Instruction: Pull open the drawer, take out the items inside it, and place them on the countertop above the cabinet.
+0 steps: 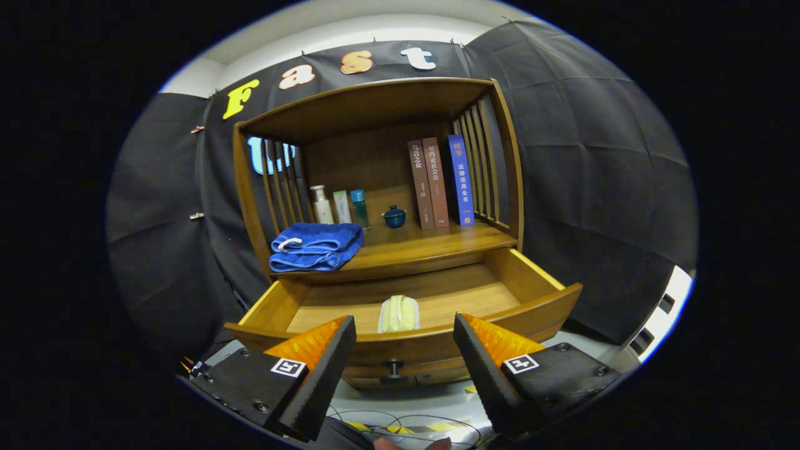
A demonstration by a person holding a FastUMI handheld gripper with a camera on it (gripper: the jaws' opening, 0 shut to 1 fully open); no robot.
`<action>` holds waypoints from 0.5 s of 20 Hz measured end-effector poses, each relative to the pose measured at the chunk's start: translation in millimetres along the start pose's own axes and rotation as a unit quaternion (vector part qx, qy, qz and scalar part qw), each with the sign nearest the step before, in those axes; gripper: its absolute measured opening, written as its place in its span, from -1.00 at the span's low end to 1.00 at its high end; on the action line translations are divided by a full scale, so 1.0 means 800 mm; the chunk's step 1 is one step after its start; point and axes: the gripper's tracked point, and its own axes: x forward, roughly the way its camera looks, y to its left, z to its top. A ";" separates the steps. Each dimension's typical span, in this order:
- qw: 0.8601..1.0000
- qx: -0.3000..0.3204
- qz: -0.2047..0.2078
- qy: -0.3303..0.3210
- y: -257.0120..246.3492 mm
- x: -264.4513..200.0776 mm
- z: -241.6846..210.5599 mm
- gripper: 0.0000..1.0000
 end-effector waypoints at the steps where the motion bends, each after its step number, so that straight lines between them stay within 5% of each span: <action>1: 0.999 0.000 -0.010 0.032 -0.004 0.009 0.005 0.98; 10: 0.965 -0.032 0.001 0.259 0.027 0.152 -0.020 0.99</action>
